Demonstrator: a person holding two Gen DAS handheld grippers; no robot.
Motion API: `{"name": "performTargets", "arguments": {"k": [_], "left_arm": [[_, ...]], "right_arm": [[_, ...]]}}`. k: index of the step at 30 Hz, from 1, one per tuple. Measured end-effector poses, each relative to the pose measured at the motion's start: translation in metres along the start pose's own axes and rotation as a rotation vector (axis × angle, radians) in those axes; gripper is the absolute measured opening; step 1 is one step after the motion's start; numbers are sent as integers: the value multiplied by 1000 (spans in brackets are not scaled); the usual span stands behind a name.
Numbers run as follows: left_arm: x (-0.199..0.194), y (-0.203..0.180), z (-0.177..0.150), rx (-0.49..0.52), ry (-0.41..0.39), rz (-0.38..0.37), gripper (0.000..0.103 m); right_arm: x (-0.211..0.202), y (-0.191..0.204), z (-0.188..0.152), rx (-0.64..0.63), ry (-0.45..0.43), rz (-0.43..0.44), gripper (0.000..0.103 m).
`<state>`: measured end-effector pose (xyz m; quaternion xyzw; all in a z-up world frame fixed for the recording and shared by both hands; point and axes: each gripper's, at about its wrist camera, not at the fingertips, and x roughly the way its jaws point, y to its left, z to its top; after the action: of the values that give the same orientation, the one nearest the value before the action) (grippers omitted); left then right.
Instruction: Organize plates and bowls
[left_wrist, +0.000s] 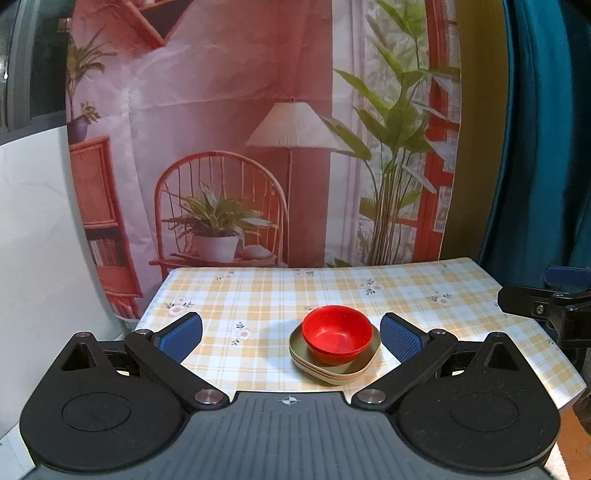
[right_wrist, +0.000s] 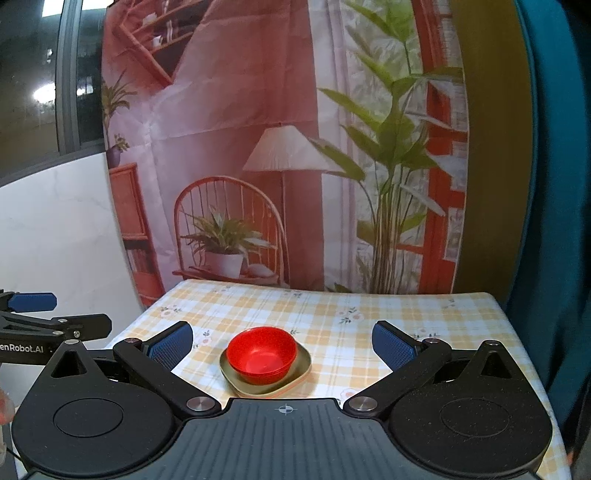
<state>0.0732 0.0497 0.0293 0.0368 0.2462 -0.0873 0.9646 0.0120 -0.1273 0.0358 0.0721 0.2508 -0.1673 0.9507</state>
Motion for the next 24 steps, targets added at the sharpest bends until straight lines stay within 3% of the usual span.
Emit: {"name": "performTargets", "arguments": {"k": [11, 24], "left_arm": [[-20, -13, 6, 38, -57, 54, 103], [-21, -12, 3, 24, -53, 46, 103]], "right_arm": [[-13, -3, -3, 7, 1, -19, 103], [-15, -2, -3, 2, -5, -28, 103]]}}
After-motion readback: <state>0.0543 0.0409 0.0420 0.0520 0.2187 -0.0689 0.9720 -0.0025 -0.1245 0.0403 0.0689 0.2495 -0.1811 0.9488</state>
